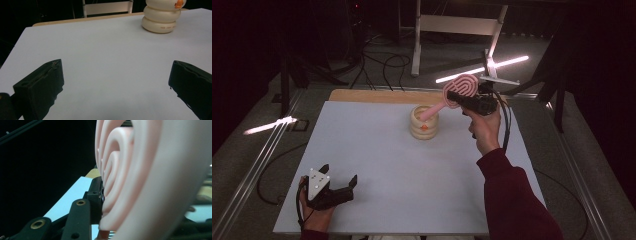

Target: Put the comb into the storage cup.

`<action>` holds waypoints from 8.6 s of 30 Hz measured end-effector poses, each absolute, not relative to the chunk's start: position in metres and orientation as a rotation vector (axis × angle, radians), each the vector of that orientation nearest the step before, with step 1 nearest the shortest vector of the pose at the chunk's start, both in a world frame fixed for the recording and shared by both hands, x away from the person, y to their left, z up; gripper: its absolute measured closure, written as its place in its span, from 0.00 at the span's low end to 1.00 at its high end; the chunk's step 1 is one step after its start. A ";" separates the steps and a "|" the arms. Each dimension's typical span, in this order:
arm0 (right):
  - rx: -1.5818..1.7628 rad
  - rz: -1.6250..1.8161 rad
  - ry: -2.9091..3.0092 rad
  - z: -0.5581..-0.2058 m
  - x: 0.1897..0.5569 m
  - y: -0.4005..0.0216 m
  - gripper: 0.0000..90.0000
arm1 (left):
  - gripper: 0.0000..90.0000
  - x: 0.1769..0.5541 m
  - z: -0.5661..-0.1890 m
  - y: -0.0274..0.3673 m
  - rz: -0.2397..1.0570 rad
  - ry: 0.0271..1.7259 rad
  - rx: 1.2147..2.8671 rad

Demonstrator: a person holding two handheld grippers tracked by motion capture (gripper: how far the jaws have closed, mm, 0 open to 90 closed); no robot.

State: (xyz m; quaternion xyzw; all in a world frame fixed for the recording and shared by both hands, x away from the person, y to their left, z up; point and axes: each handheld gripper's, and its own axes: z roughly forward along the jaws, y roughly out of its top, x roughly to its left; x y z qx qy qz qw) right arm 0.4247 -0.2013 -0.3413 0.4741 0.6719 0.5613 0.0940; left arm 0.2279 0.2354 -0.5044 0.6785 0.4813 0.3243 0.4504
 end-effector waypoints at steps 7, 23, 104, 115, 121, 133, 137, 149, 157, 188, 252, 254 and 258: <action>1.416 1.652 1.968 -0.343 0.428 -0.200 0.71 | 0.01 0.228 -0.504 0.235 0.800 1.189 1.678; 1.430 1.586 1.944 -0.352 0.439 -0.194 0.71 | 0.01 0.228 -0.504 0.236 0.799 1.187 1.679; 1.472 1.427 1.981 -0.395 0.469 -0.160 0.71 | 0.01 0.228 -0.505 0.237 0.799 1.186 1.680; 1.477 1.414 1.990 -0.400 0.471 -0.155 0.71 | 0.01 0.228 -0.505 0.237 0.797 1.187 1.680; 1.481 1.405 1.998 -0.405 0.471 -0.151 0.71 | 0.01 0.228 -0.505 0.237 0.799 1.186 1.680; 1.495 1.399 2.001 -0.413 0.472 -0.147 0.71 | 0.01 0.228 -0.505 0.238 0.800 1.186 1.680; 1.496 1.393 2.007 -0.415 0.472 -0.146 0.71 | 0.01 0.228 -0.505 0.238 0.800 1.187 1.680; 1.501 1.392 2.004 -0.417 0.473 -0.145 0.71 | 0.01 0.228 -0.505 0.238 0.800 1.187 1.680; 1.508 1.378 2.004 -0.420 0.473 -0.145 0.71 | 0.01 0.228 -0.505 0.238 0.800 1.189 1.680; 1.528 1.372 2.008 -0.429 0.476 -0.138 0.71 | 0.01 0.228 -0.505 0.239 0.799 1.190 1.679; 1.499 1.353 2.062 -0.437 0.473 -0.154 0.55 | 0.01 0.229 -0.506 0.238 0.795 1.187 1.688; 1.492 1.351 2.065 -0.437 0.473 -0.154 0.54 | 0.01 0.229 -0.506 0.238 0.795 1.187 1.688; 1.479 1.338 2.078 -0.436 0.472 -0.154 0.46 | 0.01 0.229 -0.506 0.238 0.795 1.187 1.686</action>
